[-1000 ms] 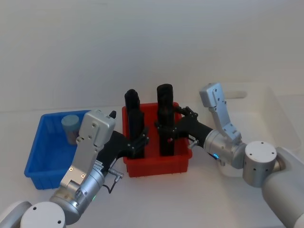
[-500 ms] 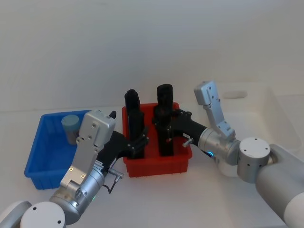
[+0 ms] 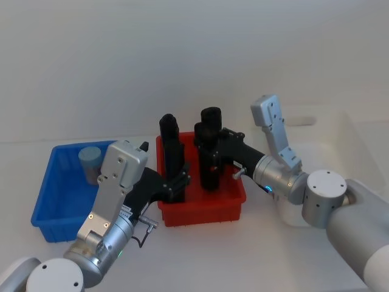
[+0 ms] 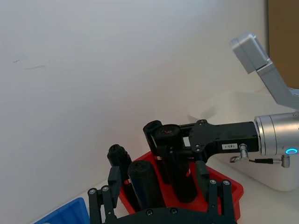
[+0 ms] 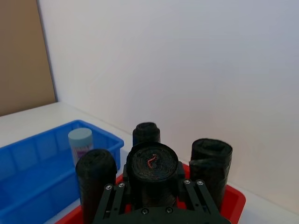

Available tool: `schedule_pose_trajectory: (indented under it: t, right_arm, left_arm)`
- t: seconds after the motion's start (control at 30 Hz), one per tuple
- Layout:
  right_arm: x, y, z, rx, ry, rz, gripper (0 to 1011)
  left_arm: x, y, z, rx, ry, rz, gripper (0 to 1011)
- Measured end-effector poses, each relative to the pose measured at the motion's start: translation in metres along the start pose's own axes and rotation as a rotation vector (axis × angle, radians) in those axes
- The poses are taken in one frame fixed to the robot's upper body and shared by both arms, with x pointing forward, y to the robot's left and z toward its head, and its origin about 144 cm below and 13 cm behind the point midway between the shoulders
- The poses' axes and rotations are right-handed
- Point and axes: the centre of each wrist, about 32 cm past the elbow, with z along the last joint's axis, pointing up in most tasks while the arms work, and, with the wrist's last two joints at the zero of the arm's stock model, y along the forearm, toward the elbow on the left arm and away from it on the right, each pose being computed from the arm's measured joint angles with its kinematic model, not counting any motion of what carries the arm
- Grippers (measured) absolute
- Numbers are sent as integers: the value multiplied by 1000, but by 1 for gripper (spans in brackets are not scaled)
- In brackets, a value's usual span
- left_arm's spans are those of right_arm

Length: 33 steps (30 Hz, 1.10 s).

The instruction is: Pick the cotton swabs from the blue box and place them into the white box.

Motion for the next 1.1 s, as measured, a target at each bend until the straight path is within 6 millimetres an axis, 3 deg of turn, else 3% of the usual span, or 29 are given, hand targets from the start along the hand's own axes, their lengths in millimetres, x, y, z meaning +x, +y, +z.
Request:
schedule_pose_trajectory:
  t: [0.57,1.1]
  right_arm:
    - [-14,-26,39,121,-21,-98,503]
    - [-23,-68,74,174,-33,-283,503]
  left_arm:
    - [0,0,0,0,0,0,1004]
    - [0,0,0,0,0,0,1004]
